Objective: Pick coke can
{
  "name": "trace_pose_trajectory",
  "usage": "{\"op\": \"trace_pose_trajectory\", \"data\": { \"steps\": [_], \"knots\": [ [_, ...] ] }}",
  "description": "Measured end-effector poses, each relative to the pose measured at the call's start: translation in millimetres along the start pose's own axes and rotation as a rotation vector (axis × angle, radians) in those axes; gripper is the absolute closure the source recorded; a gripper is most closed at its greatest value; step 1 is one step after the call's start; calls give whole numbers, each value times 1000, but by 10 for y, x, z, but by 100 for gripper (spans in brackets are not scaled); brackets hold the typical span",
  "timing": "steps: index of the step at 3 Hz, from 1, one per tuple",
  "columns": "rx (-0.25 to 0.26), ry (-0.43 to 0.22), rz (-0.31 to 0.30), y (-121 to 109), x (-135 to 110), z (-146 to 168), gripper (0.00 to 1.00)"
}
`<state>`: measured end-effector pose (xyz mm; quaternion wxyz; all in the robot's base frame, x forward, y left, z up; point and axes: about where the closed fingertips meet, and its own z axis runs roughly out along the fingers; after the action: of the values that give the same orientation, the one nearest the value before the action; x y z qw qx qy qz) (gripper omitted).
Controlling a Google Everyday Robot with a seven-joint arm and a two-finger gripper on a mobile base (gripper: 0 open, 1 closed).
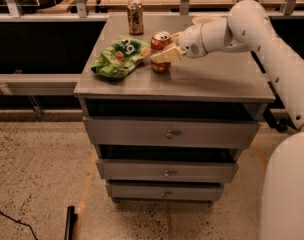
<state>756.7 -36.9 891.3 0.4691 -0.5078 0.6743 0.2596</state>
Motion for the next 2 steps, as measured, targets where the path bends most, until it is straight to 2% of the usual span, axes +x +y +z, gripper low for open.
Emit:
{"op": "trace_pose_trajectory", "data": {
  "steps": [1,2],
  "knots": [
    [25,-87,-42,114,-323,-355,87],
    [71,-173,-102,263,-755,-865,100]
  ]
}}
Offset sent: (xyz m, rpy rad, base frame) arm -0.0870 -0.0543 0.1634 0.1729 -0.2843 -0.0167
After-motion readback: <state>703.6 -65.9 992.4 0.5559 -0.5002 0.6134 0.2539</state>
